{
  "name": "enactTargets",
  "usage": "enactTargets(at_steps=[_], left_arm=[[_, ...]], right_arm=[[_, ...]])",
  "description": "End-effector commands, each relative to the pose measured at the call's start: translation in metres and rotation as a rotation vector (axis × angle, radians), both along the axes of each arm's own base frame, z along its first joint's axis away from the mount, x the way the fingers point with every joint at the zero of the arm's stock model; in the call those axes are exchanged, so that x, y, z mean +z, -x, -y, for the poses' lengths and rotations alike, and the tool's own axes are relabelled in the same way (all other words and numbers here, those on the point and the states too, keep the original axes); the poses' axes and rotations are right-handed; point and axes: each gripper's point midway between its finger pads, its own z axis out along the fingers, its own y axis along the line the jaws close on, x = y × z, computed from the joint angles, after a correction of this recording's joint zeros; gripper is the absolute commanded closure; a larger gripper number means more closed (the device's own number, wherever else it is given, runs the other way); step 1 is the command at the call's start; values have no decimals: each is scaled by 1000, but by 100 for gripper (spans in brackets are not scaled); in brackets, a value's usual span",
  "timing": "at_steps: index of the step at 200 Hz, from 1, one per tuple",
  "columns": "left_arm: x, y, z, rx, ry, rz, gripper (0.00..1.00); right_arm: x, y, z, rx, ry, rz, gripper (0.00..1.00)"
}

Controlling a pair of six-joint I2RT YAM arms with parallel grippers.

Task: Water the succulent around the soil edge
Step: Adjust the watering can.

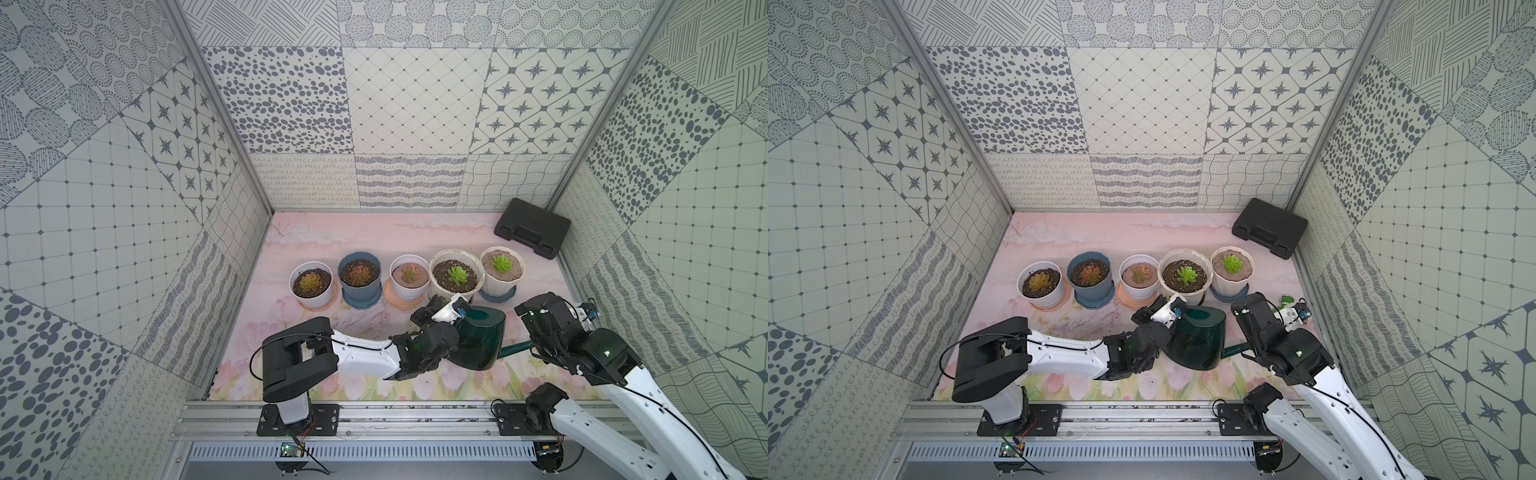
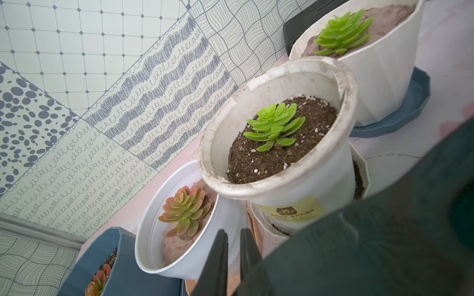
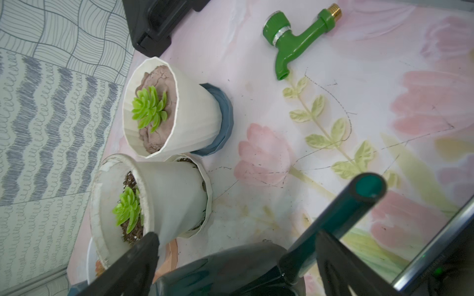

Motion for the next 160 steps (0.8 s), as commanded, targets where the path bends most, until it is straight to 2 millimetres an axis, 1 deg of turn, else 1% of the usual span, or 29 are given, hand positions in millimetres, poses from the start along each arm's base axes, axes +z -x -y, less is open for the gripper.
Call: enactTargets(at_steps=[1,23,42,54,71,80,99,116,128,148,160], left_arm=[[24,-12,-4,19,75,20,100],[32,-18,-18,48,77,33,100],[38,-20,-30,66,78,40,100],[44,-17,-35,62,82,46,100],[54,-15,-42,60,88,51,100],[60,-12,-46,55,93,54,100],[84,-3,-58,39,110,67,100],[109,4,-75,20,111,86,100],[127,6,-91,18,84,101,100],[148,0,-124,47,27,127,100],[156,-4,-147,47,56,118,100]], right_arm=[[20,4,-9,142,25,8,2],[42,6,-13,259,69,42,2],[60,8,-24,402,101,84,2],[72,11,-33,506,122,120,2],[94,13,-47,670,167,231,2],[107,16,-54,769,218,311,3],[134,25,-65,936,337,481,2],[147,29,-62,974,431,559,2],[153,33,-65,1015,471,607,3],[164,42,-79,1094,471,718,2],[173,51,-89,1149,454,812,2]])
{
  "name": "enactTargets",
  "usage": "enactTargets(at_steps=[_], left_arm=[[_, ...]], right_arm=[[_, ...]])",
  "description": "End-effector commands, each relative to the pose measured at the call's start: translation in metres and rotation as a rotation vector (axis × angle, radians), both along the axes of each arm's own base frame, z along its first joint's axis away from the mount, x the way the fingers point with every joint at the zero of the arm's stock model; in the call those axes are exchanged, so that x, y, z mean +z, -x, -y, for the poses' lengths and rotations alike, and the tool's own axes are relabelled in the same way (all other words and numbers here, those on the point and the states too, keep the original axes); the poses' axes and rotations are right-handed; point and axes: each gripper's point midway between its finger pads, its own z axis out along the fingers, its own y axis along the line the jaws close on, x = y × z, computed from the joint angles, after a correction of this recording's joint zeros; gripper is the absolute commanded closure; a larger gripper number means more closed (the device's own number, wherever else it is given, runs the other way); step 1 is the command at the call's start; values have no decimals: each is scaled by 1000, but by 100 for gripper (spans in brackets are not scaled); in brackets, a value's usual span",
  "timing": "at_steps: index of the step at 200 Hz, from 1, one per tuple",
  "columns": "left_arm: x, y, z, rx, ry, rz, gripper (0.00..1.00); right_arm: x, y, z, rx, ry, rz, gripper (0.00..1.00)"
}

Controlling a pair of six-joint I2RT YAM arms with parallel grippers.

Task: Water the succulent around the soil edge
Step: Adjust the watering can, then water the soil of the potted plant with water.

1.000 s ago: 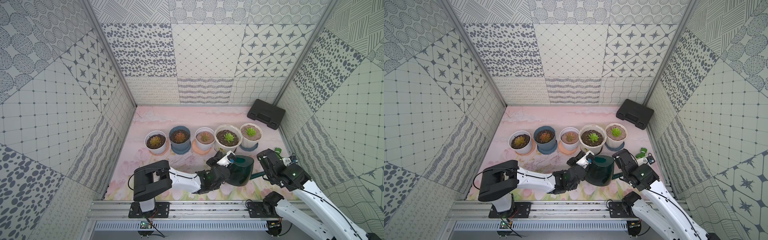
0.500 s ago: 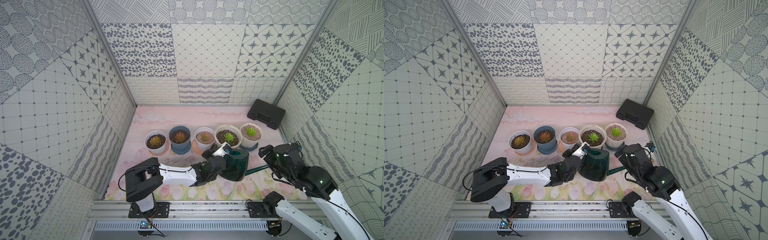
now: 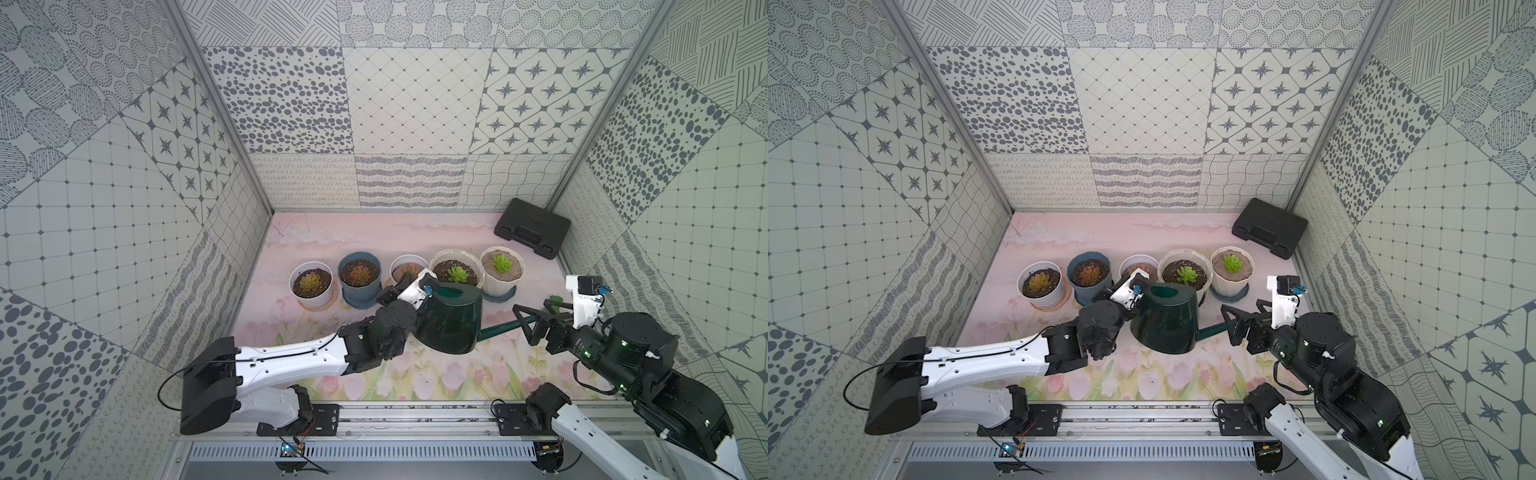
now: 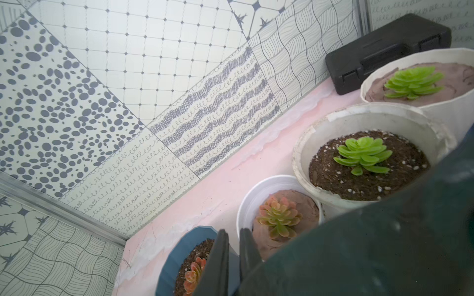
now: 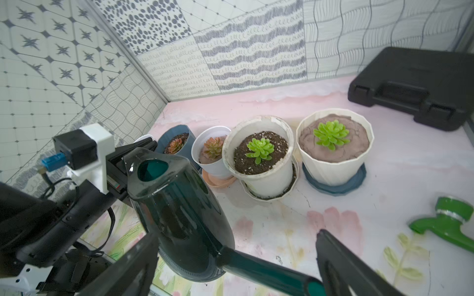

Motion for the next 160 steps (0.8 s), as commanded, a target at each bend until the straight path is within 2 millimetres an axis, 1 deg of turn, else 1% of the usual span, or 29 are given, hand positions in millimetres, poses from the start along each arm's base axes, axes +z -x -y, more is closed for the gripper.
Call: enactTargets(at_steps=[1,19,28,42,56,69,86,109,122,135,143,160], left_arm=[[34,-5,-49,4,-2,24,100],[54,-9,-82,40,77,40,100],[63,-14,-93,68,72,44,100],[69,-20,-102,77,36,46,100],[76,-25,-118,92,32,41,100],[82,-25,-136,81,40,42,100],[92,-18,-164,61,92,54,100],[92,-15,-203,87,116,32,100],[83,-16,-217,111,71,1,100],[75,-18,-226,116,25,-8,100],[72,-18,-229,106,7,2,100],[69,-21,-245,127,12,23,100]], right_arm=[[35,15,-25,206,-3,229,2],[49,32,-38,319,-49,326,3],[57,40,-41,360,-63,370,2],[62,50,-44,412,-68,412,2],[60,55,-46,442,-64,422,2],[54,57,-47,449,-64,420,2],[44,54,-45,427,-55,413,2],[31,50,-47,432,-42,397,2],[26,49,-51,449,-47,389,2],[22,49,-54,463,-49,386,2],[21,48,-55,463,-50,385,2],[17,48,-54,457,-50,390,2]])
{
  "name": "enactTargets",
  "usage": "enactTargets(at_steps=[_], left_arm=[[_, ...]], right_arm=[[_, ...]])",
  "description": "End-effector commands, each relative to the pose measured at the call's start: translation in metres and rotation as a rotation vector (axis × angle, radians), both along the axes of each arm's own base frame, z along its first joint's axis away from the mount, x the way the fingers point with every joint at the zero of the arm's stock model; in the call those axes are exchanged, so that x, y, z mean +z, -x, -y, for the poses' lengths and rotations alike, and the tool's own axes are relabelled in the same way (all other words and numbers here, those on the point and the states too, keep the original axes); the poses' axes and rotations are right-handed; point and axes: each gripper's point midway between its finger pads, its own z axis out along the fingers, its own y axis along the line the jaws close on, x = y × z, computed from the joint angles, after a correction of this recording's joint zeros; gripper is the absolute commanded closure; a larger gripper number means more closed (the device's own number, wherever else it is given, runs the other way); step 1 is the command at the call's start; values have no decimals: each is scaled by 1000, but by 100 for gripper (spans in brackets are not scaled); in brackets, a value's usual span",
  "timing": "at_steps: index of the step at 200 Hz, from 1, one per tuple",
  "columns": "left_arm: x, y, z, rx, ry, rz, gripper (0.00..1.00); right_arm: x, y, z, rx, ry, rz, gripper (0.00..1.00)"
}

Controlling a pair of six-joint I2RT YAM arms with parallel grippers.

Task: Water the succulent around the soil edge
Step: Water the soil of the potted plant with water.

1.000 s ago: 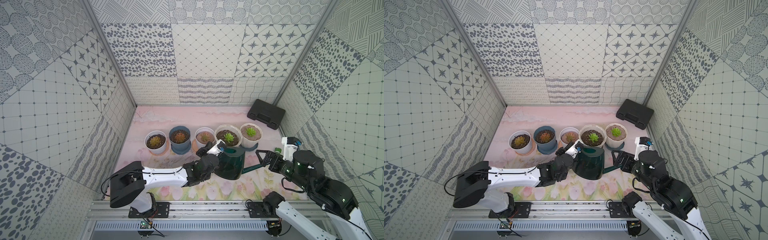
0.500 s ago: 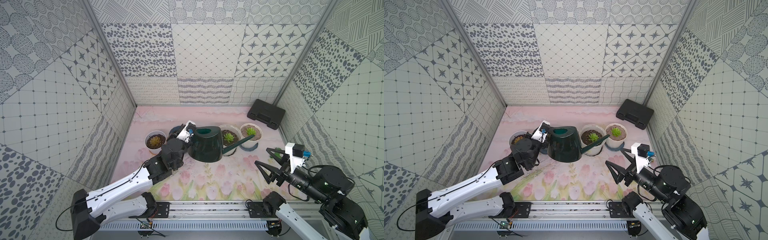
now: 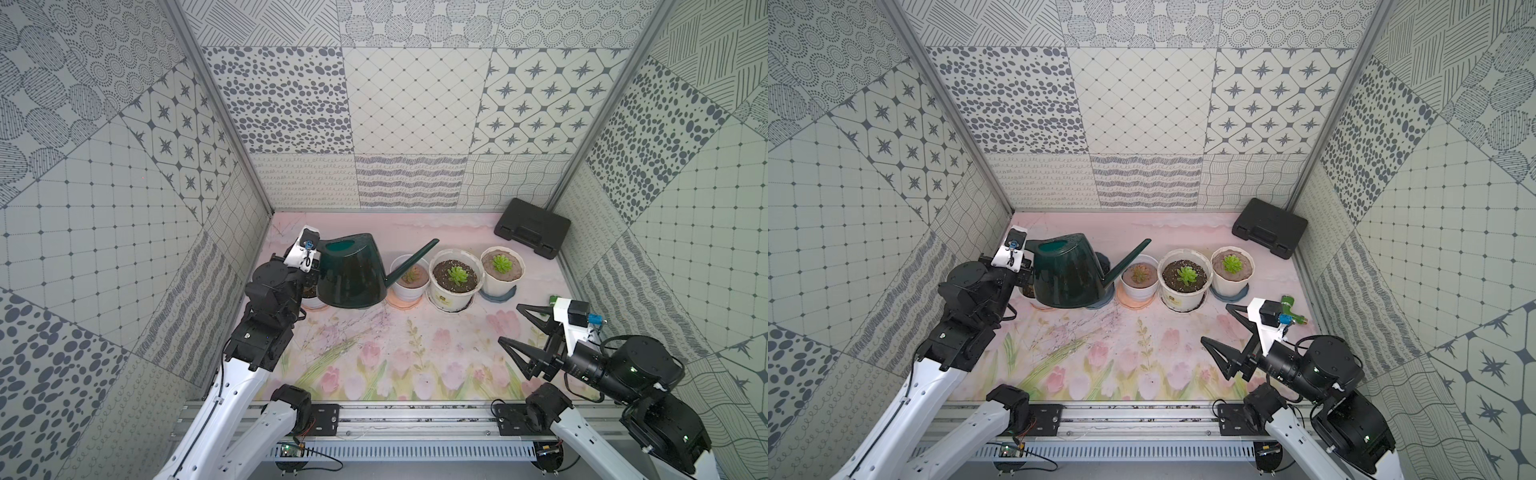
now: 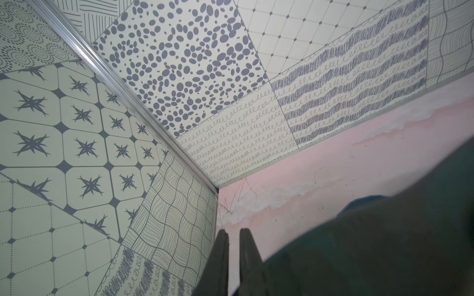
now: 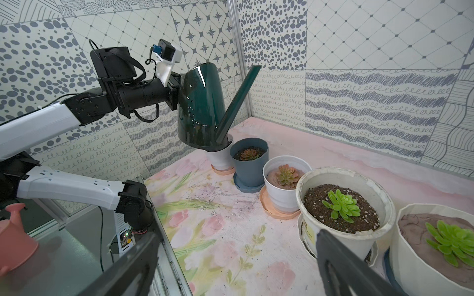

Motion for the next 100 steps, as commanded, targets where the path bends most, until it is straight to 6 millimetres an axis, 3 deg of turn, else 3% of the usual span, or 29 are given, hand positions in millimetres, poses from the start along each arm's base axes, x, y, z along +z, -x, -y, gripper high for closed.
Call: enactTargets(at_steps=[1,28,57,100], left_arm=[[-4,0,5,-168,9,13,100],[-3,-11,-41,-36,71,15,100],[3,-12,-107,195,29,55,100],[7,-6,-167,336,-92,14,100]], right_arm=[[13,6,0,24,-36,83,2],[3,11,1,31,-37,97,2],[-12,10,4,15,-23,113,3],[-20,9,17,-39,-8,187,2]])
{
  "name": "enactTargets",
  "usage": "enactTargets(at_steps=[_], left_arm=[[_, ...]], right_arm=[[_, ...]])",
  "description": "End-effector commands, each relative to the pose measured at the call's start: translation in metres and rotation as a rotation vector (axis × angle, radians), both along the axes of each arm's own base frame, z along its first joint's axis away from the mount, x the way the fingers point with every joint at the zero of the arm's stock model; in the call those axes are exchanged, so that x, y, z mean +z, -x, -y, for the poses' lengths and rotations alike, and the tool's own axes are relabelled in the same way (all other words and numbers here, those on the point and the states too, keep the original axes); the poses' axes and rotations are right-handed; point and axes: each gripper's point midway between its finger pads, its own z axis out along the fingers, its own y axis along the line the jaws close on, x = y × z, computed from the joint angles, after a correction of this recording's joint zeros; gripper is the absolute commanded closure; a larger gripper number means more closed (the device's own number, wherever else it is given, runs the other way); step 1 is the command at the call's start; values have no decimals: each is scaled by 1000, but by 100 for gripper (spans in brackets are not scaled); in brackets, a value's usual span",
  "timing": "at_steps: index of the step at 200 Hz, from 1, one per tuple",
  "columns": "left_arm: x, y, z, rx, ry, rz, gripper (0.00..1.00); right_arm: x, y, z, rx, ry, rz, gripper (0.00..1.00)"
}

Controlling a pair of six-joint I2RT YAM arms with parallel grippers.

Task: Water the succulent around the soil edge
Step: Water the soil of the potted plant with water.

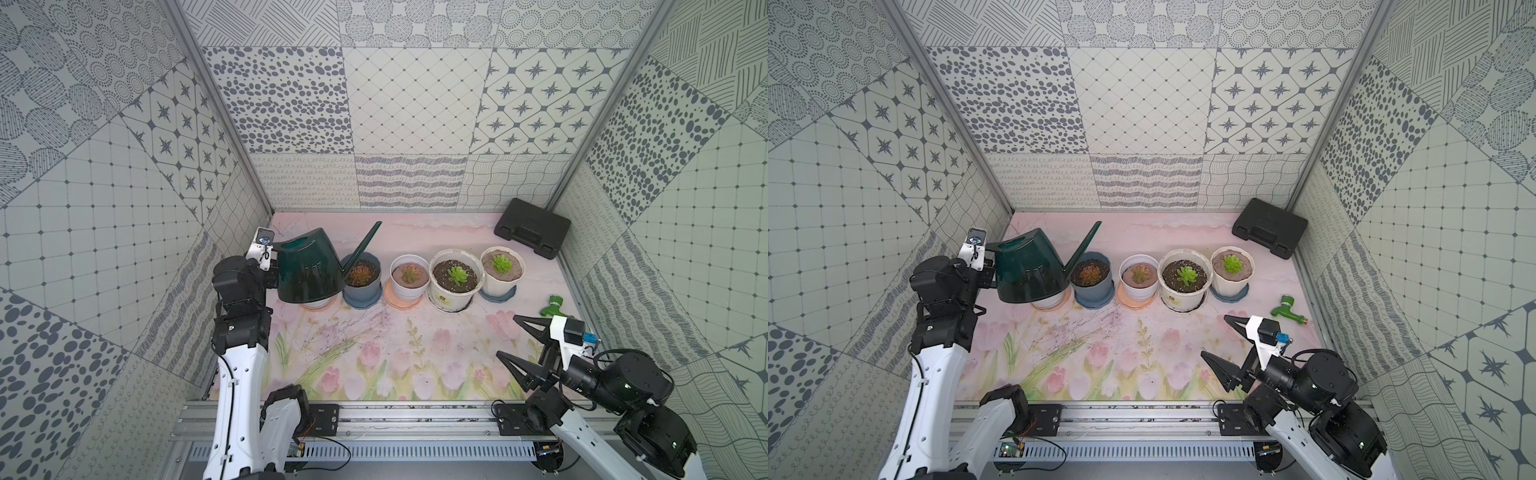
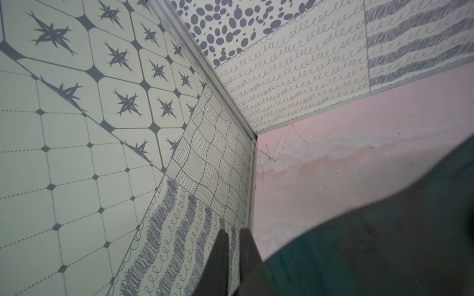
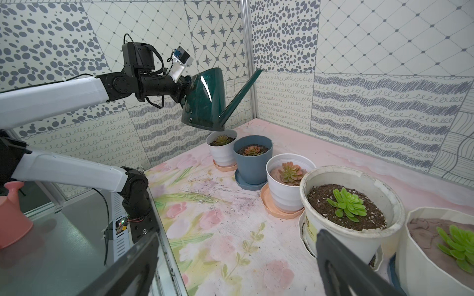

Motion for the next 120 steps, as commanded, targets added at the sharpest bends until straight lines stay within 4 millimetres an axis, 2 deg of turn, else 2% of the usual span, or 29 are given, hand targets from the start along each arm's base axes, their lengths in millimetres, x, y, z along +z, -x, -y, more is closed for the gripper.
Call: enactTargets(at_steps=[1,22,62,77,91,120], left_arm=[[47,1,-37,45,-115,123,100],[46,9,-65,124,-164,64,100],[25,35,-109,273,-292,-107,100],[22,43,-117,306,-315,-138,100],[27,50,-124,345,-353,-149,100],[30,58,-128,365,-408,-202,100]], right_arm=[[10,-3,12,-63,-16,102,2],[7,-4,17,-82,-4,122,2],[3,-2,13,-51,5,121,2],[1,0,12,-36,13,122,2],[0,1,12,-29,29,128,2],[-7,0,14,-26,77,144,2]])
